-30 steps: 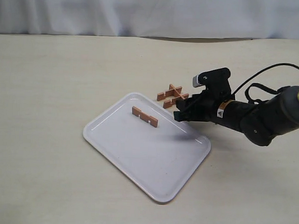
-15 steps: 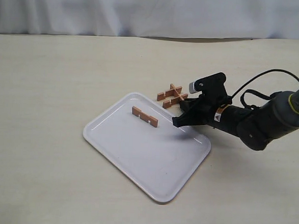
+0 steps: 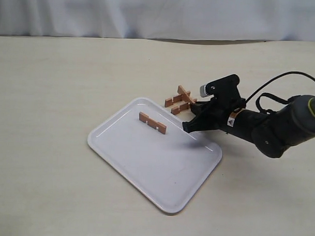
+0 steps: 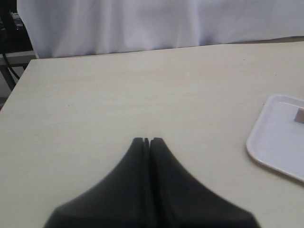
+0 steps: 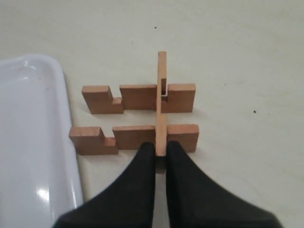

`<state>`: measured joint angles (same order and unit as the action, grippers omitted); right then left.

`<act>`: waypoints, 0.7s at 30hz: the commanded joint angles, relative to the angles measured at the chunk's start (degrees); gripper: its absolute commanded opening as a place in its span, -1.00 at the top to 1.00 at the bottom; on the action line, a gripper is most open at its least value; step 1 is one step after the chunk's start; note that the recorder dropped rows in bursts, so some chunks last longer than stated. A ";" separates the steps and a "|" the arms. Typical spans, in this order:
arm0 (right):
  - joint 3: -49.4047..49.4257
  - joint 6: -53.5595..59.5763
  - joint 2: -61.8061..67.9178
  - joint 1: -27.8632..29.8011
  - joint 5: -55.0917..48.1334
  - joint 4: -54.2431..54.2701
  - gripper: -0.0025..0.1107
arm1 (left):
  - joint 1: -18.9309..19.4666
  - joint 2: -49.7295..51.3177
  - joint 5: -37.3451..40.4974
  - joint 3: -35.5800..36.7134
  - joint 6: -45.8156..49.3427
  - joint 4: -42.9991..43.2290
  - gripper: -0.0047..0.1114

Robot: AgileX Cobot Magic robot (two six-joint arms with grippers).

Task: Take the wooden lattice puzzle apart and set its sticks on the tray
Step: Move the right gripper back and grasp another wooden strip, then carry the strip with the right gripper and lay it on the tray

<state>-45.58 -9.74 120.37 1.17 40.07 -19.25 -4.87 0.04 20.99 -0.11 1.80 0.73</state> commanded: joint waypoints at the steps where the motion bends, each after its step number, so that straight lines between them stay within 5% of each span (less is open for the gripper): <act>1: 3.69 0.25 -5.23 0.26 4.85 2.65 0.88 | -0.51 -0.04 -0.77 0.11 -0.13 0.14 0.92; 6: 8.52 0.36 -9.60 0.12 14.34 0.15 0.88 | -0.51 -0.04 -0.77 0.11 -0.13 0.14 0.92; 12: 8.30 -4.56 -10.06 -0.01 18.58 -18.84 0.88 | -0.51 -0.04 -0.77 0.11 -0.13 0.14 0.92; 21: 8.30 -4.57 -9.10 -0.01 20.00 -33.06 0.88 | -0.51 -0.04 -0.77 0.11 -0.13 0.14 0.92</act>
<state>-37.42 -14.01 110.88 1.07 59.03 -48.29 -4.87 0.04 20.99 -0.11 1.80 0.73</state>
